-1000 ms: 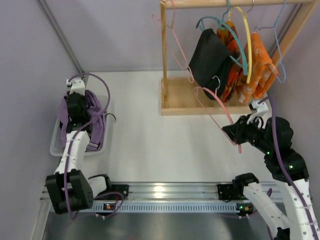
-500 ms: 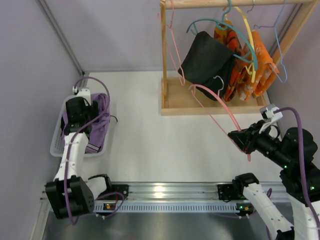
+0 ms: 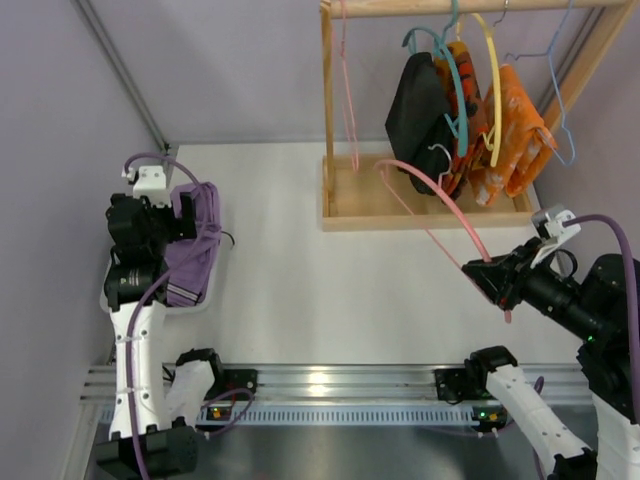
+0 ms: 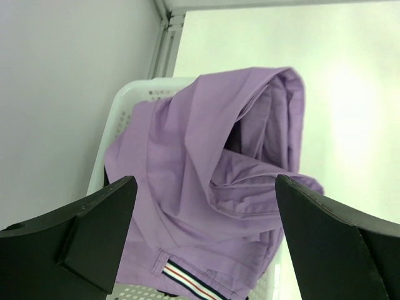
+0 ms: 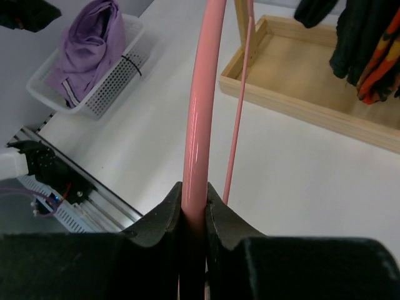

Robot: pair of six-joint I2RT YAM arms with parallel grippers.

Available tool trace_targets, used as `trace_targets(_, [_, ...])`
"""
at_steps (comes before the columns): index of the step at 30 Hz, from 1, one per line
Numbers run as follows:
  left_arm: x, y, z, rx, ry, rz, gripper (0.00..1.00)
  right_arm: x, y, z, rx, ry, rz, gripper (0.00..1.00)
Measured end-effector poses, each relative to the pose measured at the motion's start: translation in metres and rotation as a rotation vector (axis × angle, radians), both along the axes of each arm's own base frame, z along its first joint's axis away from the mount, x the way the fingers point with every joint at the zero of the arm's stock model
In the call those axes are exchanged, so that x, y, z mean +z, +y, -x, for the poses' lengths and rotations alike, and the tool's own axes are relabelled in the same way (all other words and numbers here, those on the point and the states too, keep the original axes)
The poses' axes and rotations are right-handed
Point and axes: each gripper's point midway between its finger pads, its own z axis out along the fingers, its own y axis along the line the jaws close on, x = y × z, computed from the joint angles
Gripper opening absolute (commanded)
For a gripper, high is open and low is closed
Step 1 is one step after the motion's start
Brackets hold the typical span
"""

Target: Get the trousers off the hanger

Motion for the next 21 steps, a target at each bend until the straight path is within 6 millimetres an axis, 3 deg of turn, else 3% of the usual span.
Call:
trace_targets(9, [0.045, -0.016, -0.004, -0.051, -0.097, 0.072, 0.99, 0.018, -0.001, -0.048, -0.093, 0.024, -0.012, 0.00])
trace_targets(15, [0.045, -0.018, -0.006, -0.048, -0.098, 0.105, 0.99, 0.037, 0.006, -0.083, -0.135, 0.037, -0.081, 0.00])
trace_targets(21, [0.045, -0.017, -0.006, -0.043, -0.098, 0.109, 0.99, 0.050, 0.000, -0.097, -0.222, 0.054, -0.145, 0.00])
